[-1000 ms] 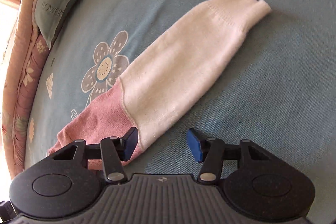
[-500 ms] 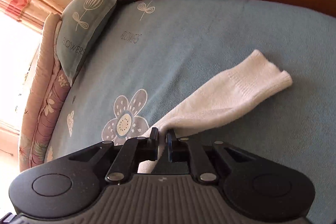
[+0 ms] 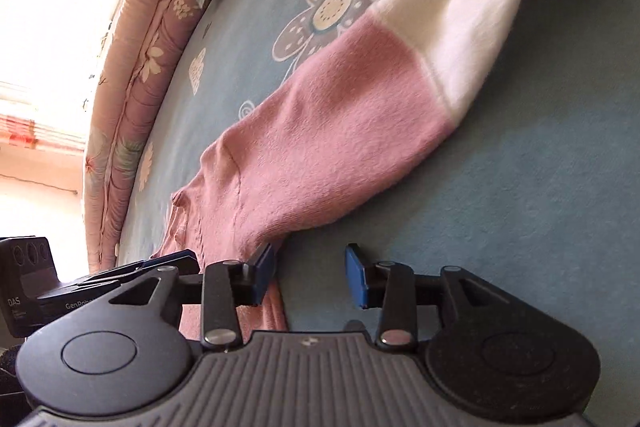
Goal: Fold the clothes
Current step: 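Grasp the cream sleeve cuff with the right gripper and pull it straight, then open the right gripper and withdraw it from the sleeve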
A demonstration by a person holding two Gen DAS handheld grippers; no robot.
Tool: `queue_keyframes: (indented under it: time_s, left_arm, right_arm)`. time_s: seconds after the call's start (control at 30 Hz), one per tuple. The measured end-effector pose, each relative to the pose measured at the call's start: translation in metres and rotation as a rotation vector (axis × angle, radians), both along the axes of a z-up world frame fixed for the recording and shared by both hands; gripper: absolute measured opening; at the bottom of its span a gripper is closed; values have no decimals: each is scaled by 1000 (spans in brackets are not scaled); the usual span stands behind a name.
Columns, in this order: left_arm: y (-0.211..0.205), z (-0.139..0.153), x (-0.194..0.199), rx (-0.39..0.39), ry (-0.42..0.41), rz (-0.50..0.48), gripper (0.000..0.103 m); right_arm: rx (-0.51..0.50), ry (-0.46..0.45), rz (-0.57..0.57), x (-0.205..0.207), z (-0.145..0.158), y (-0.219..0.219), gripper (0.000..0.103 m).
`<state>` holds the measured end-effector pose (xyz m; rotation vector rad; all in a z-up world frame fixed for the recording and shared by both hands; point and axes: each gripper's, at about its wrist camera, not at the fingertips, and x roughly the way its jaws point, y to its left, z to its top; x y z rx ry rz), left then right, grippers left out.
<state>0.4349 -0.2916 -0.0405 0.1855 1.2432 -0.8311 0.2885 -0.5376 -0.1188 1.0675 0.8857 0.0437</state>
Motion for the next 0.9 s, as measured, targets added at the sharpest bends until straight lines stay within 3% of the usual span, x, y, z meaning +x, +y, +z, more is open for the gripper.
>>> queue_keyframes:
  time_s: [0.23, 0.37, 0.53, 0.67, 0.83, 0.9]
  left_arm:
    - [5, 1, -5, 11, 2, -4, 53]
    - [13, 5, -1, 18, -23, 3, 53]
    - [21, 6, 9, 15, -26, 46, 53]
    - [14, 4, 13, -6, -17, 47, 54]
    - [-4, -5, 16, -17, -9, 26, 54]
    - [-11, -10, 17, -27, 2, 19, 54]
  right_arm:
    - [58, -129, -24, 32, -8, 15, 62]
    - [129, -182, 86, 29, 9, 17, 62]
    - [78, -196, 207, 12, 43, 17, 62]
    - [-134, -136, 275, 0, 59, 22, 62]
    - [-377, -209, 338, 24, 70, 41, 62]
    - [-448, -188, 380, 40, 61, 52, 62]
